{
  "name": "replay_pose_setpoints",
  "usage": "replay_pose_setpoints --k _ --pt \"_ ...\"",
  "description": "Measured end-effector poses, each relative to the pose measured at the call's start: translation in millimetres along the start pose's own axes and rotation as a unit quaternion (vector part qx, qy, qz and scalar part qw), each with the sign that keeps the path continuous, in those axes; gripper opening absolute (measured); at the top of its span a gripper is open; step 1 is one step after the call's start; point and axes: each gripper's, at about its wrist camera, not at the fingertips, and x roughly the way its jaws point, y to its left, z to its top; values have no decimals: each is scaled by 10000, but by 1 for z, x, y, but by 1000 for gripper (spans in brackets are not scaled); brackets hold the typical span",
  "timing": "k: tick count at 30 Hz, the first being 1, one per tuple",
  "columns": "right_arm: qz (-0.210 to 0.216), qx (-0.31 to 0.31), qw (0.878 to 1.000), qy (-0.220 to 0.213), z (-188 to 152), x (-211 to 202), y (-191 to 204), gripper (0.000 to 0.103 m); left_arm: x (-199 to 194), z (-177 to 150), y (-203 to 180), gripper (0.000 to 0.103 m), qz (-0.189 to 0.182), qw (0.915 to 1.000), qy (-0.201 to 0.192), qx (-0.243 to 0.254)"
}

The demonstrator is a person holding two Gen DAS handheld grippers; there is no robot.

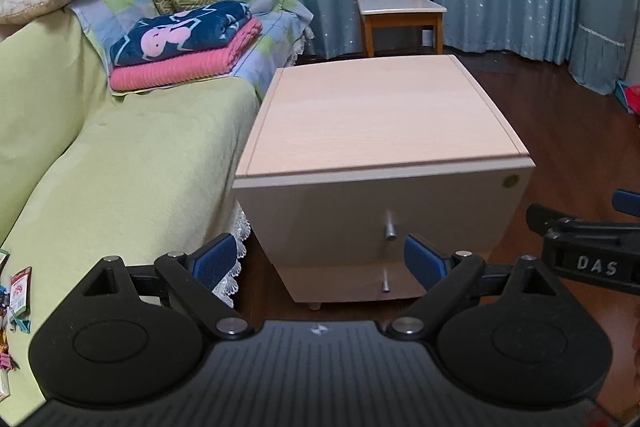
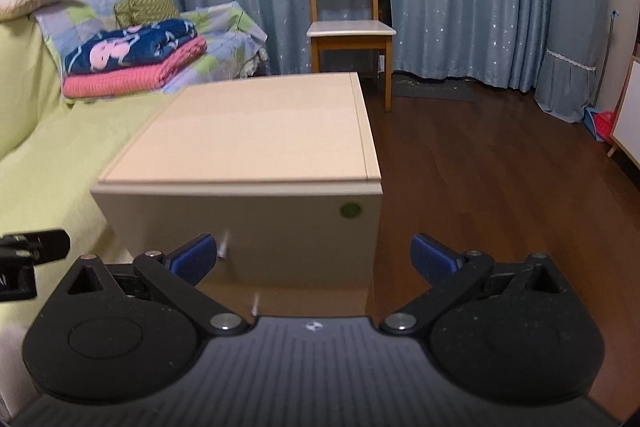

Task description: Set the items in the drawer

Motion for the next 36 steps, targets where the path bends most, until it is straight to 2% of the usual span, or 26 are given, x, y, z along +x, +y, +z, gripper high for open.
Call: replay_pose_setpoints --k 14,17,20,27,36 --pt "45 -68 10000 31 -32 -26 -18 102 -26 -29 -24 92 31 10000 80 31" --pt "65 -54 9999 95 -34 -22 -19 102 -27 -30 -24 101 97 9999 94 34" --pt "43 -41 9997 222 -32 -11 -16 102 -23 -30 -22 101 139 9998 89 61" --pt "-102 -190 9977 643 -23 30 4 102 5 -28 -3 101 120 9990 394 -181" --pt "-70 -141 9949 994 -12 71 22 102 49 -20 15 101 255 9962 761 -326"
